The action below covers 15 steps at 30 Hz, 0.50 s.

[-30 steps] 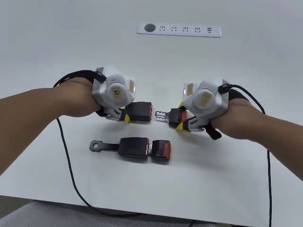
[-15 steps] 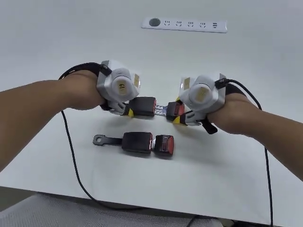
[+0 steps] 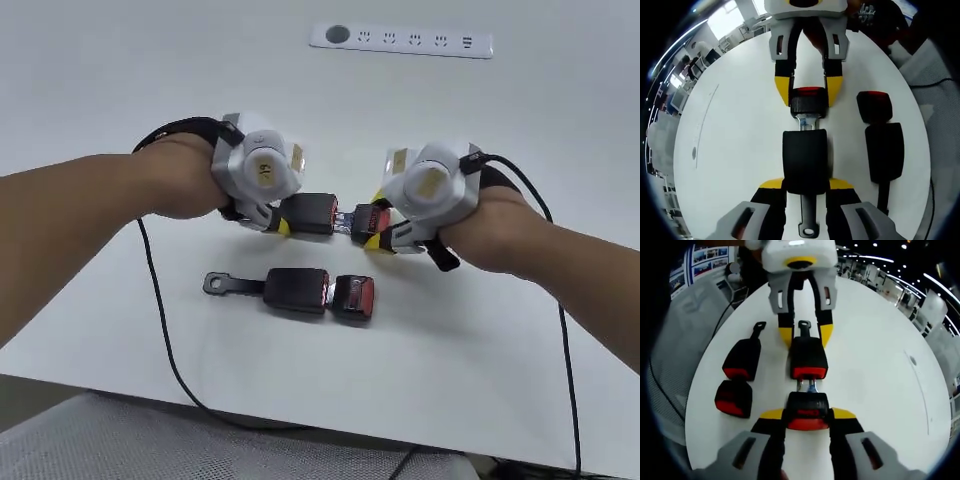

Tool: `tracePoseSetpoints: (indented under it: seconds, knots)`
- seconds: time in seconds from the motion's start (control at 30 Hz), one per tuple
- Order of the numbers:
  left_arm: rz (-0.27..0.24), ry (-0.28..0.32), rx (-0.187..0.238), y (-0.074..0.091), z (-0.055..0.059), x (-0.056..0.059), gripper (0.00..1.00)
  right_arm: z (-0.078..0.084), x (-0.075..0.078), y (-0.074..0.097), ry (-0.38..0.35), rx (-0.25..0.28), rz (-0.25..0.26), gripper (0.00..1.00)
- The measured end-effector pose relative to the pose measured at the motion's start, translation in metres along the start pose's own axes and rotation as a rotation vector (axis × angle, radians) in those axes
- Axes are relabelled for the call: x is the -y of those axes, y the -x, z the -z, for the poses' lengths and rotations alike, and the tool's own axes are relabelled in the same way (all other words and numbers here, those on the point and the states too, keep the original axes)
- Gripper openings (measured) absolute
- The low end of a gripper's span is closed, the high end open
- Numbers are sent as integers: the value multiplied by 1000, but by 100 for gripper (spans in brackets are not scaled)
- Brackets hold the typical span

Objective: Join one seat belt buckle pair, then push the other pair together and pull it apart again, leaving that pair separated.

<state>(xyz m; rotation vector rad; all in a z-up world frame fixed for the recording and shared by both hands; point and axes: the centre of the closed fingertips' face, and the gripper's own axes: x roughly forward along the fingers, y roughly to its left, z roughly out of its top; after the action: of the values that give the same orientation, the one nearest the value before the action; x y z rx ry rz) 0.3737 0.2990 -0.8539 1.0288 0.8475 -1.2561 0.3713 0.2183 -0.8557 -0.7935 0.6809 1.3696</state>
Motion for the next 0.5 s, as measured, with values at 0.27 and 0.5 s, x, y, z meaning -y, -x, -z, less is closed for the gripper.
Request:
tracePoseSetpoints:
  seconds: [0.27,0.5]
  knots:
    - [10,-3,10,0,0,0,30,-8,-1,-2,1,-4,-1,32]
    - [9,0,1,-1,1,0,29,-17,-1,-8,-10,-5,4,32]
